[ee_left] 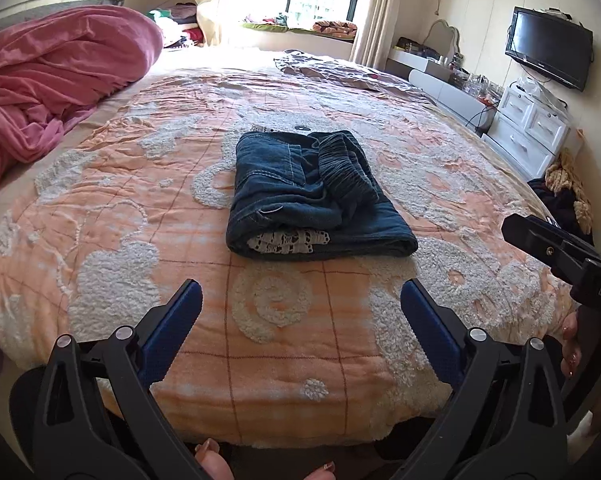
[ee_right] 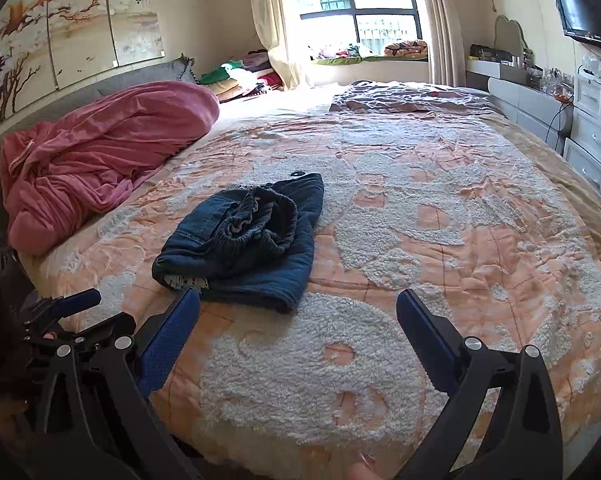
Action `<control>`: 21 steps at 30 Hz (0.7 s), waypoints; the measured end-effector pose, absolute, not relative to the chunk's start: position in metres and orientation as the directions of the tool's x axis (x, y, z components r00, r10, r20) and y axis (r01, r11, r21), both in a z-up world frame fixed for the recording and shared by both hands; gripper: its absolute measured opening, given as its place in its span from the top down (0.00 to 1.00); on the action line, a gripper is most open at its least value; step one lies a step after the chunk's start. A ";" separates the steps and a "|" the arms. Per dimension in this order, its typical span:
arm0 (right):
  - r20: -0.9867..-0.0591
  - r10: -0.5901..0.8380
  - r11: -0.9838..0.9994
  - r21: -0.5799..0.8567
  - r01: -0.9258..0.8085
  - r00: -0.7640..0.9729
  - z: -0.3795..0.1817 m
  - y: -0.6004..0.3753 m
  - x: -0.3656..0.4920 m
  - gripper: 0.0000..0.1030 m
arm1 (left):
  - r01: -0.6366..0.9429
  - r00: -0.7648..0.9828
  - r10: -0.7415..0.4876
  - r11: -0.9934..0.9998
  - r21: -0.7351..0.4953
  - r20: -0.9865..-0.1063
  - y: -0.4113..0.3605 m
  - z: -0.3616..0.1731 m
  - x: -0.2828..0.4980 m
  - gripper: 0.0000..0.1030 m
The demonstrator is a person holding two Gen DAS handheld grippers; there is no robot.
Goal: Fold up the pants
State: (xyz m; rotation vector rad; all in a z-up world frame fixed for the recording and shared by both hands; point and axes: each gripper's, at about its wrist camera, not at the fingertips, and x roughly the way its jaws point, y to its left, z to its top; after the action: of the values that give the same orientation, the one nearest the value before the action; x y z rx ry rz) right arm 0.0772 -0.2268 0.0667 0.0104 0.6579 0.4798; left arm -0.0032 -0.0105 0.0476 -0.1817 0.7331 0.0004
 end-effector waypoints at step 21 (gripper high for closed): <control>-0.647 0.393 0.907 0.154 -0.392 0.654 0.020 -0.239 0.047 0.05 | -0.092 0.706 -0.046 0.983 -0.156 -0.707 -0.007 0.011 -0.032 0.09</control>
State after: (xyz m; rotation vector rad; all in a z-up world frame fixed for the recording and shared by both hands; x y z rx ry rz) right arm 0.0470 -0.2387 0.0199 0.0008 0.7338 0.4452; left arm -0.0323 -0.0065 0.0112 -0.1855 0.7881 0.0256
